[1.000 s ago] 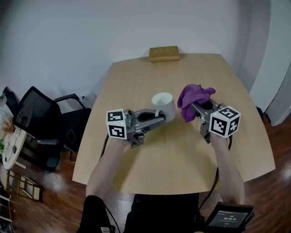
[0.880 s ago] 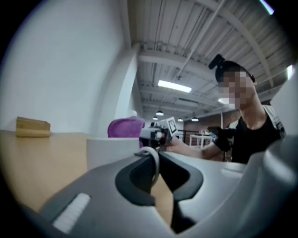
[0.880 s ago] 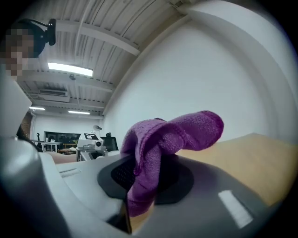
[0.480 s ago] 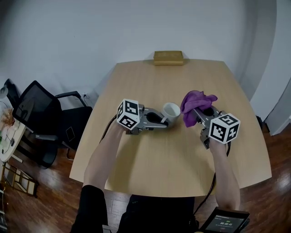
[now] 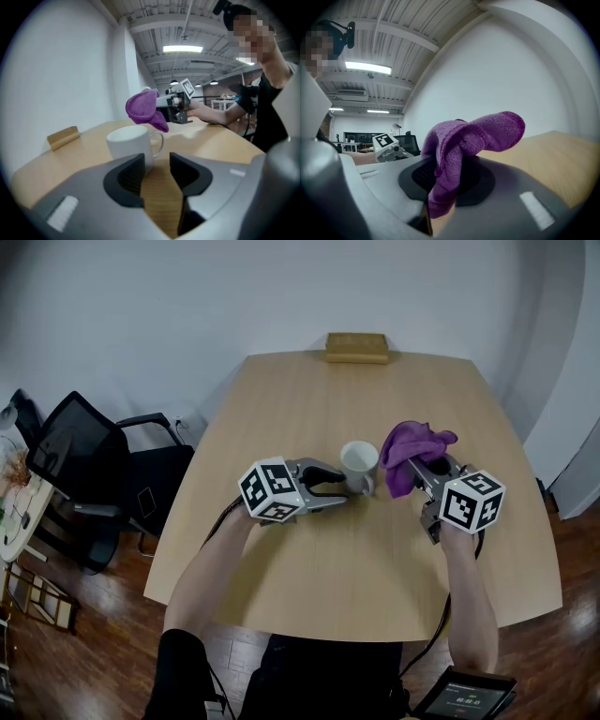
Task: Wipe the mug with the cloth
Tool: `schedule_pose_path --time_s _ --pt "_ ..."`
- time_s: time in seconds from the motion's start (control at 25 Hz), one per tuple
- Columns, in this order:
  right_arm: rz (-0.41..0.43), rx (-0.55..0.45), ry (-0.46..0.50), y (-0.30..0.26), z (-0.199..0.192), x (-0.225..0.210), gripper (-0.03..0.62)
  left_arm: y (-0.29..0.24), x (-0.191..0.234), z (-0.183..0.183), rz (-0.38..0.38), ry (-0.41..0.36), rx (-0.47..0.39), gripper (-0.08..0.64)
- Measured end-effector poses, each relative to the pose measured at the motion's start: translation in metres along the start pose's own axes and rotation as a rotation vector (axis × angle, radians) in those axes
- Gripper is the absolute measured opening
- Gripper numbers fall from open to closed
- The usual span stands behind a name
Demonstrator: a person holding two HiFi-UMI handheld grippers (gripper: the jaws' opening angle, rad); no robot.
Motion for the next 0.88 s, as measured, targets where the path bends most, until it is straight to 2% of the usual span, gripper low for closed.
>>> schedule_pose_path --time_s 0.12,0.24,0.32,0.4,0.48,0.56,0.64,0.72,0.88 --pt "-0.013 0.064 0.005 -0.003 -0.011 -0.001 0.074 -0.011 -0.014 0.008 0.174 0.069 -0.014 0.178" --pt "0.037 0.142 -0.022 -0.013 -0.032 0.01 0.074 -0.024 -0.021 0.006 0.232 0.109 -0.006 0.174" --pt "0.133 0.171 -0.058 -0.021 -0.044 0.029 0.074 -0.024 -0.015 -0.001 0.253 0.095 0.017 0.184" --pt "0.276 0.187 -0.095 -0.028 -0.051 0.056 0.074 -0.014 -0.005 -0.008 0.276 0.085 0.036 0.202" --pt "0.366 0.207 -0.086 -0.031 -0.054 0.078 0.074 -0.001 0.003 -0.014 0.301 0.102 0.039 0.24" --pt "0.354 0.213 -0.042 -0.029 -0.051 0.079 0.074 0.009 0.007 -0.015 0.34 0.119 0.035 0.253" --pt "0.287 0.192 -0.018 -0.024 -0.042 0.066 0.074 0.012 0.011 -0.013 0.399 0.116 0.037 0.253" --pt "0.226 0.155 -0.029 -0.02 -0.031 0.051 0.074 0.011 0.017 -0.011 0.461 0.116 0.033 0.253" --pt "0.164 0.088 -0.067 -0.013 -0.015 0.032 0.074 0.011 0.03 -0.012 0.55 0.177 0.011 0.241"
Point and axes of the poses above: the fingertips, and each gripper's own axes: y backward along the fingers, x to its left, z out of its top, the point moved 3 cm from there along y, backward along the fingers, and after that the axes turned 3 degrees about -x, right-handed, at the moved point
